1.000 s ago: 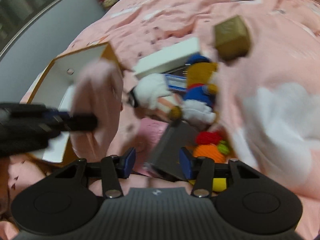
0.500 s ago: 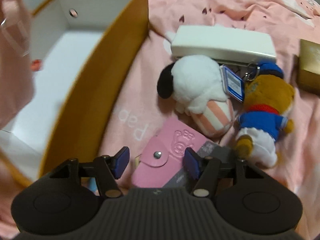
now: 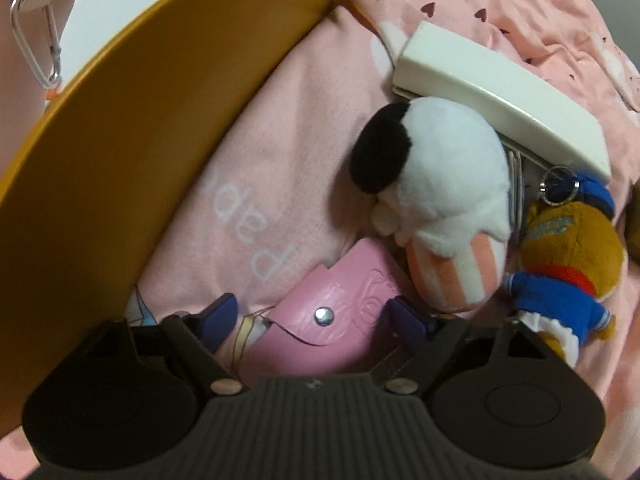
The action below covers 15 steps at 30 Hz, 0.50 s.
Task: Organize objects
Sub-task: 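Carry the coin purse into the shoebox with the left gripper while the right gripper grasps the pink wallet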
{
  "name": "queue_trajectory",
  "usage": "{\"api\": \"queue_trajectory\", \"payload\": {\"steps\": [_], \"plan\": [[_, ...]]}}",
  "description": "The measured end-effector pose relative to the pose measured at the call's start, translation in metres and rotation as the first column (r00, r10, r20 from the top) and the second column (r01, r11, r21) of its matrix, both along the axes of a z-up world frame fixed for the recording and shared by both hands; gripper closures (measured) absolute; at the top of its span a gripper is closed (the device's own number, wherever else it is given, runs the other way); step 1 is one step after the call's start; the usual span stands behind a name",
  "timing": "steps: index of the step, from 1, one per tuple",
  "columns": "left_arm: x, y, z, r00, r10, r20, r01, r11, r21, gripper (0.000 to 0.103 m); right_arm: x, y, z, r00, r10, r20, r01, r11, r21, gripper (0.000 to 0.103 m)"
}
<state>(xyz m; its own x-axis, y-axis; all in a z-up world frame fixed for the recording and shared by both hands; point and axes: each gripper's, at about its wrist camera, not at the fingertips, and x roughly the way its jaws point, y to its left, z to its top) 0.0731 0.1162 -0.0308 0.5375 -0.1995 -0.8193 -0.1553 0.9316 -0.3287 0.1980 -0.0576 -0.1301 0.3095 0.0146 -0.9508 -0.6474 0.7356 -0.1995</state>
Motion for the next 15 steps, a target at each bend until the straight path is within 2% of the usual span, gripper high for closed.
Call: {"api": "queue_trajectory", "payload": {"steps": [1,4,6,10,15], "plan": [[0.000,0.000,-0.001,1.000,-0.002,0.000,0.002,1.000,-0.004,0.085,0.000,-0.003,0.003,1.000,-0.005,0.011,0.005,1.000,-0.005,0.036],[-0.002,0.000,-0.003,1.000,-0.010,-0.002,0.010,1.000,-0.015,0.085,-0.001,-0.013,0.014,1.000,-0.020,-0.018,0.020,0.999,0.035,0.048],[-0.004,-0.001,-0.003,1.000,-0.017,0.002,0.017,1.000,-0.020,0.085,-0.004,-0.019,0.024,0.999,-0.033,-0.022,0.034,0.998,0.059,0.060],[-0.003,-0.004,-0.004,1.000,-0.030,0.002,0.030,0.999,-0.027,0.084,-0.009,-0.035,0.043,0.997,-0.076,-0.025,0.079,0.990,0.117,0.062],[-0.002,-0.005,-0.008,0.999,-0.037,-0.008,0.036,0.998,-0.053,0.084,-0.018,-0.035,0.075,0.993,-0.102,-0.065,0.116,0.956,0.269,0.062]]}}
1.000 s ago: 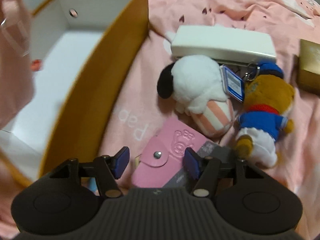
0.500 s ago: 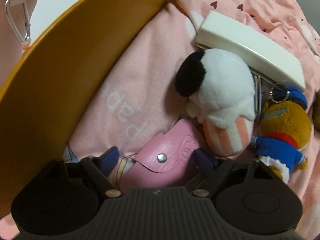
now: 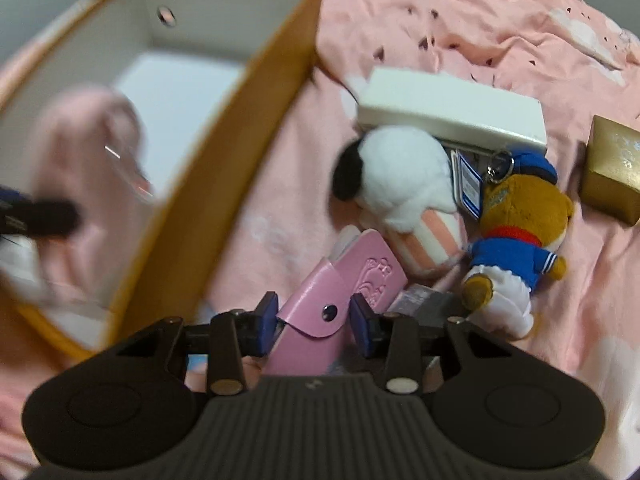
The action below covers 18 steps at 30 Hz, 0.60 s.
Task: Organize objects
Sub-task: 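Carry the coin purse into the shoebox with the left gripper while the right gripper grasps the pink wallet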
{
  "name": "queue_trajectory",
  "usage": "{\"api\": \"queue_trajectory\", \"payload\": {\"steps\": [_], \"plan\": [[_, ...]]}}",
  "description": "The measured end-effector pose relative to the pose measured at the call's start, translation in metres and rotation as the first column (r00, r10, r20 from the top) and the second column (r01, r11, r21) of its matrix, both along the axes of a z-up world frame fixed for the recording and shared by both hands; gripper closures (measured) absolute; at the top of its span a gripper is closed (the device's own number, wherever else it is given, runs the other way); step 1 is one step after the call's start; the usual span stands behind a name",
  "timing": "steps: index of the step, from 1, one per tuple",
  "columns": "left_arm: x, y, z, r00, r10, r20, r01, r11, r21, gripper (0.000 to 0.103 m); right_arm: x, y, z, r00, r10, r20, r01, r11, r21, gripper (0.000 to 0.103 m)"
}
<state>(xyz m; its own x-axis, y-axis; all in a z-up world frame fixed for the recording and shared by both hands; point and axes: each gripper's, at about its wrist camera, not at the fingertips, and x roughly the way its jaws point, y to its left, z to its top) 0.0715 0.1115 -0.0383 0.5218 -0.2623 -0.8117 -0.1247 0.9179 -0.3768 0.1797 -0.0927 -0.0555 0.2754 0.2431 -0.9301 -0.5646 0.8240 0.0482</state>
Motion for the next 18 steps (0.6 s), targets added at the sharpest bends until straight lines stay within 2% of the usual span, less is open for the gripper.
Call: {"api": "queue_trajectory", "payload": {"steps": [6,10,15,18], "plan": [[-0.001,0.002,0.000,1.000,0.000,-0.002,0.000,0.999,-0.032,0.084,0.003,-0.012,0.035,0.998,-0.055,-0.001,0.055,0.983,0.178,0.062],[-0.002,0.003,0.002,1.000,0.007,-0.001,-0.007,0.999,-0.046,0.084,-0.003,-0.025,0.076,0.996,-0.088,0.009,0.081,0.951,0.297,0.062],[-0.002,0.007,0.004,1.000,0.025,0.004,-0.024,0.997,-0.073,0.084,-0.009,-0.026,0.114,0.998,-0.052,0.034,0.031,0.897,0.441,0.062],[-0.002,0.008,0.005,0.999,0.044,0.004,-0.043,0.996,-0.073,0.084,-0.010,-0.014,0.119,1.000,-0.003,0.015,-0.005,0.863,0.504,0.062]]}}
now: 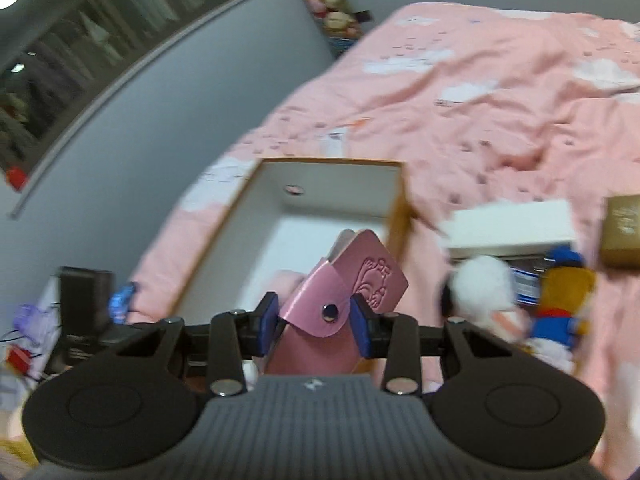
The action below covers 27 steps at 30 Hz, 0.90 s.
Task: Organize objects
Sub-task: 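Carry the coin purse into the shoebox with the left gripper while the right gripper grasps the pink wallet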
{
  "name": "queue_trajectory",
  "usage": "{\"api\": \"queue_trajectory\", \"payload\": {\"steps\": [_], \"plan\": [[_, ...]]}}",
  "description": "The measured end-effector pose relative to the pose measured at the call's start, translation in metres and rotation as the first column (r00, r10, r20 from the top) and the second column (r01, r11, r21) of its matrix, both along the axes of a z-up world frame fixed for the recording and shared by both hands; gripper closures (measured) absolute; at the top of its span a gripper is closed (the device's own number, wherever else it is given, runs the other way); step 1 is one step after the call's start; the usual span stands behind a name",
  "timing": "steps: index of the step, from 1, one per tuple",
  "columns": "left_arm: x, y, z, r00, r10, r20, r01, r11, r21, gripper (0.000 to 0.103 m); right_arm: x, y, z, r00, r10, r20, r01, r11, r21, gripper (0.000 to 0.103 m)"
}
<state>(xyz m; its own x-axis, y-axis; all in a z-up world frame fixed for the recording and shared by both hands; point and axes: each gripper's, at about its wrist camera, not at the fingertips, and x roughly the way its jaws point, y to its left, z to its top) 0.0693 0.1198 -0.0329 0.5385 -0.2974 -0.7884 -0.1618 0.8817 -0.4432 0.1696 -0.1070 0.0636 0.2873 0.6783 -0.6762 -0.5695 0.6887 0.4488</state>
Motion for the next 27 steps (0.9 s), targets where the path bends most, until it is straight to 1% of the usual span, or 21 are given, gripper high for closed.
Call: {"api": "queue_trajectory", "payload": {"steps": [1,3,6,8,12,15,18,21,27], "plan": [[0.000,0.001,0.000,1.000,0.004,0.000,-0.004,1.000,-0.002,0.084,0.001,0.005,-0.002,1.000,0.015,-0.012,-0.015,1.000,0.008,0.062],[-0.001,0.002,-0.001,1.000,0.009,-0.001,-0.009,1.000,-0.016,0.084,0.001,0.018,-0.010,0.999,0.039,-0.029,-0.039,0.999,-0.005,0.062],[0.001,0.005,-0.004,1.000,0.012,-0.011,-0.012,0.999,-0.043,0.084,0.005,0.036,-0.029,0.997,0.062,-0.048,-0.064,0.997,-0.051,0.062],[0.003,0.005,-0.008,1.000,0.009,-0.019,-0.010,0.998,-0.060,0.084,0.007,0.045,-0.040,0.996,0.072,-0.047,-0.075,0.993,-0.086,0.062],[0.011,0.004,-0.015,0.999,0.002,-0.040,-0.007,0.994,-0.108,0.084,0.013,0.056,-0.062,0.990,0.079,-0.115,-0.094,0.986,-0.137,0.062],[0.015,0.004,-0.025,0.998,0.000,-0.067,-0.008,0.993,-0.117,0.084,0.015,0.060,-0.074,0.985,0.087,-0.146,-0.112,0.979,-0.171,0.062],[0.015,0.009,-0.032,0.996,0.010,-0.087,-0.022,0.989,-0.144,0.084,0.017,0.062,-0.083,0.975,0.102,-0.198,-0.138,0.974,-0.178,0.062],[0.017,0.015,-0.038,0.994,0.007,-0.108,-0.026,0.984,-0.175,0.084,0.021,0.062,-0.088,0.969,0.111,-0.221,-0.153,0.971,-0.183,0.062],[0.028,0.019,-0.041,0.989,-0.029,-0.148,-0.003,0.978,-0.211,0.084,0.020,0.070,-0.087,0.967,0.135,-0.216,-0.185,0.955,-0.230,0.061]]}}
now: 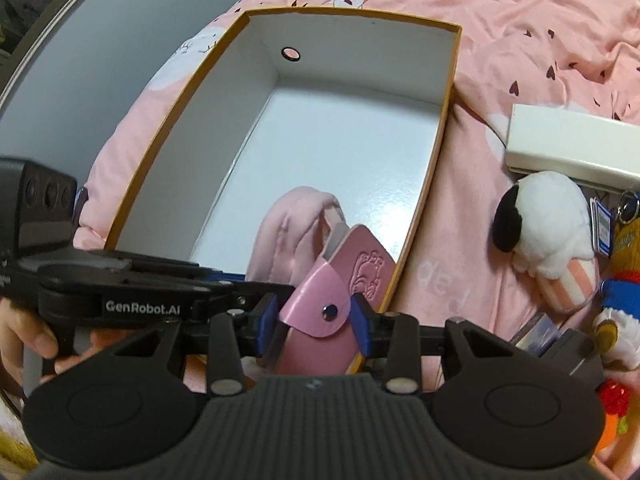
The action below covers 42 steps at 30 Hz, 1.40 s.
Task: Organize objects
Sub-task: 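Carry the coin purse into the shoebox with the left gripper while the right gripper grasps the pink wallet, then release the coin purse and wallet inside the shoebox with both grippers, then grasp the grey photo-card box with the left gripper while the right gripper grasps the dark grey box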
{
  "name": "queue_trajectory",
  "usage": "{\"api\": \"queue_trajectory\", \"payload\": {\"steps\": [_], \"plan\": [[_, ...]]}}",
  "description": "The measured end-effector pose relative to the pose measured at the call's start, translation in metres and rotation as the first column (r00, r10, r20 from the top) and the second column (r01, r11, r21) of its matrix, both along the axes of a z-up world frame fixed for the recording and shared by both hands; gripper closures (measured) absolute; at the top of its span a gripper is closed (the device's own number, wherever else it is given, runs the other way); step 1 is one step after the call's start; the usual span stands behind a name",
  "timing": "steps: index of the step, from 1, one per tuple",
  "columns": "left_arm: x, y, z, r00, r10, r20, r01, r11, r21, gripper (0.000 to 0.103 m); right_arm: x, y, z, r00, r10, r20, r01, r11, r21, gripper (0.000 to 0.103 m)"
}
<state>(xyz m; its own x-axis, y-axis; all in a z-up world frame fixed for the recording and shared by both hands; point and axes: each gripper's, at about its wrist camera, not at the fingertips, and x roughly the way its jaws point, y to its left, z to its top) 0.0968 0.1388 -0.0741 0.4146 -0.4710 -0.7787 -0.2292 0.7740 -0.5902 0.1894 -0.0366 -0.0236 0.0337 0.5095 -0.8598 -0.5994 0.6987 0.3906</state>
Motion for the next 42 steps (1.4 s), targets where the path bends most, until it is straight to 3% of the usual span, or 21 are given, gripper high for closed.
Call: {"api": "queue_trajectory", "payload": {"steps": [5,9,17,20,23,28,34,38,42], "plan": [[0.009,0.001,0.000,0.999,-0.032,-0.030,0.032,0.999,-0.001,0.084,-0.002,0.000,0.003,1.000,0.011,0.004,-0.011,1.000,-0.006,0.059],[0.015,0.002,-0.002,0.997,-0.047,-0.062,0.046,0.999,-0.012,0.084,-0.004,-0.005,0.013,0.999,0.012,0.032,-0.013,1.000,0.009,0.048],[0.029,0.006,-0.009,0.983,-0.096,-0.159,0.087,0.994,-0.059,0.084,-0.009,-0.026,0.026,0.986,-0.064,0.156,0.065,0.998,-0.004,0.049],[0.037,0.008,-0.015,0.971,-0.095,-0.218,0.076,0.993,-0.092,0.084,-0.007,-0.040,0.024,0.985,-0.110,0.132,0.106,0.994,0.033,0.049],[0.043,-0.002,-0.020,0.965,-0.099,-0.244,0.083,0.994,-0.074,0.082,-0.006,-0.050,0.020,0.982,-0.153,0.111,0.148,0.988,0.055,0.049],[0.042,-0.011,-0.022,0.967,-0.095,-0.236,0.091,0.995,-0.028,0.078,-0.007,-0.065,0.014,0.970,-0.217,0.113,0.211,0.976,0.060,0.049],[0.033,-0.015,-0.017,0.977,-0.097,-0.191,0.112,0.991,0.068,0.050,-0.008,-0.082,0.008,0.955,-0.267,0.131,0.262,0.963,0.054,0.048],[0.025,-0.017,-0.008,0.988,-0.088,-0.123,0.099,0.991,0.089,0.043,-0.008,-0.097,0.007,0.943,-0.308,0.128,0.301,0.951,0.069,0.045],[0.020,-0.022,0.003,0.994,-0.078,-0.081,0.090,0.985,0.150,0.043,-0.010,-0.108,0.008,0.929,-0.344,0.140,0.337,0.939,0.067,0.044]]}}
